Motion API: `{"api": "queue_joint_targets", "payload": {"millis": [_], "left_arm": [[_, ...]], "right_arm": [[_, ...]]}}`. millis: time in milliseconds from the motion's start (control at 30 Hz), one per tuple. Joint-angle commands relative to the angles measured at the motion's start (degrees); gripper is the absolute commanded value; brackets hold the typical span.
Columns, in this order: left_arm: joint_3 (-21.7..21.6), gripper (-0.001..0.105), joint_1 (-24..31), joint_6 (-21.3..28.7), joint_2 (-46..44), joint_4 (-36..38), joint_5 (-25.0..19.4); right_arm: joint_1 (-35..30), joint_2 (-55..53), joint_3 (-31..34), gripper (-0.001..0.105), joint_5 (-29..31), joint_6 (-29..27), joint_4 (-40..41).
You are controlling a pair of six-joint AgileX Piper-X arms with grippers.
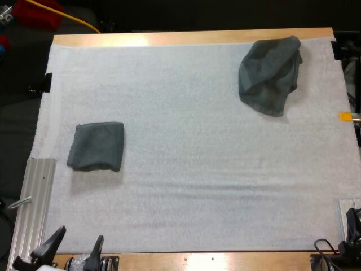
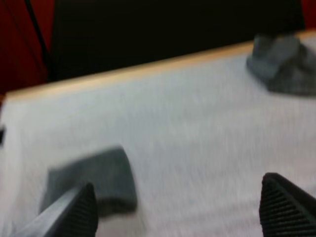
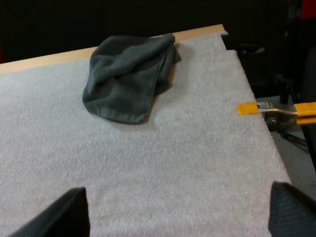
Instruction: Pick towel from pile, fold and stack
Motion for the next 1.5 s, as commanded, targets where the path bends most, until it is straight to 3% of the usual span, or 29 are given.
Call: {"api": "queue_joint_targets", "payload": {"millis": [0, 167, 367, 633, 833, 1467], "left_arm": [[0.82, 0.066, -0.22, 0.02, -7.05, 1.89, -0.22], [2.42, 0.066, 0.29, 1.63, -7.92, 7.68, -0.14], [6.26, 0.066, 0.28, 1.98, -7.79, 0.49, -0.14], [17.05, 0.066, 0.28, 1.98, -7.7, -11.52, -0.14], [22.93, 0.066, 0.28, 1.98, -7.66, -16.21, -0.14], [23.49, 0.066, 0.28, 1.98, -7.48, -16.29, -0.14]], "right_arm": [[-0.14, -2.67, -0.59, 0.071, 0.12, -0.29, 1.22], [-0.14, -2.76, 1.25, 0.071, 0.03, -0.29, 2.1], [-0.14, -2.65, 6.54, 0.071, 0.03, -0.29, -3.38], [-0.14, -2.51, 16.75, 0.071, 0.03, -0.29, -14.76], [-0.14, -2.51, 22.44, 0.071, 0.03, -0.56, -15.37], [-0.14, -2.51, 24.28, 0.071, 0.03, -0.34, -15.27]]}}
